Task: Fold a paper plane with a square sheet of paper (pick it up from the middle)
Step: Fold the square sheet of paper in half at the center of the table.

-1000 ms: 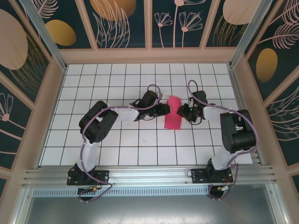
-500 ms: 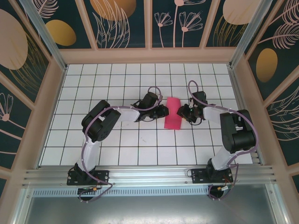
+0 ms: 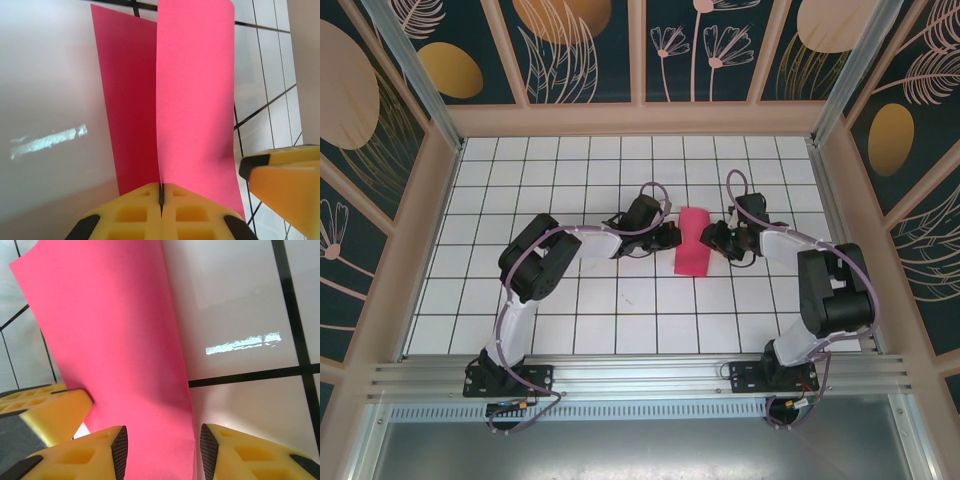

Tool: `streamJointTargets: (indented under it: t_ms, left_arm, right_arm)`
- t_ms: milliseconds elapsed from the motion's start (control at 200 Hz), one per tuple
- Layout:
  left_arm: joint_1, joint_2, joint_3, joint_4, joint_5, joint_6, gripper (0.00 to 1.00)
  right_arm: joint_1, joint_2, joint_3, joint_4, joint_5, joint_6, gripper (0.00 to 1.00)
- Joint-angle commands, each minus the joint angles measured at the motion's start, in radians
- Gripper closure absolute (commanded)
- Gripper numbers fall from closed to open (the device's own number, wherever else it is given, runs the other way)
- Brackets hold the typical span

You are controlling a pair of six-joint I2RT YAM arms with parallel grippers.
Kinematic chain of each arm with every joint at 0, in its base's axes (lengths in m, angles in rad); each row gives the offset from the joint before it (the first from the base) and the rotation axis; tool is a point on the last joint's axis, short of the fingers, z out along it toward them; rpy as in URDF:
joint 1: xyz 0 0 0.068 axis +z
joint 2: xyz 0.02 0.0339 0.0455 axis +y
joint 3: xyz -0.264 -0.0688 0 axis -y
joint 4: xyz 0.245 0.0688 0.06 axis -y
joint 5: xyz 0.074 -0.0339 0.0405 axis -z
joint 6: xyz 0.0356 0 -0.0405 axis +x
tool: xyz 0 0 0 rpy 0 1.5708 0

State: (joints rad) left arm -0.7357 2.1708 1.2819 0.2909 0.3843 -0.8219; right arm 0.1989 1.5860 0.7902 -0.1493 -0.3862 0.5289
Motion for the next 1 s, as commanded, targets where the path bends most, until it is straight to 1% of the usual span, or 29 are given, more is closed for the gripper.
streamJointTargets:
  t_ms: [0,65,205,260,500,776,896,996]
  left_arm:
    - [0.006,0.024,0.023,-0.013,-0.001,0.048,0.96]
    - [0.007,0.023,0.026,-0.018,-0.004,0.06,0.96]
    - [0.006,0.036,0.053,-0.054,0.002,0.088,0.95]
    - [0.006,0.042,0.064,-0.068,0.002,0.096,0.95]
    - [0.007,0.052,0.066,-0.083,-0.003,0.103,0.95]
    - [0.007,0.049,0.061,-0.085,-0.005,0.104,0.95]
    - [0.006,0.055,0.065,-0.091,-0.009,0.107,0.95]
    - [0.006,0.057,0.066,-0.092,-0.005,0.109,0.95]
  right_arm:
    - [-0.007,-0.037,0.008,-0.033,-0.03,-0.036,0.54]
    - [-0.007,-0.047,-0.003,-0.018,-0.075,-0.043,0.56]
    - [-0.005,-0.052,-0.024,0.012,-0.169,-0.058,0.64]
    - [-0.003,-0.051,-0.026,0.015,-0.199,-0.067,0.66]
    - [0.006,-0.045,-0.038,0.017,-0.232,-0.082,0.71]
    - [0.006,-0.061,-0.059,0.019,-0.215,-0.074,0.74]
    - [0.008,-0.052,-0.063,0.031,-0.238,-0.064,0.78]
    - [0.012,-0.043,-0.07,0.043,-0.251,-0.06,0.78]
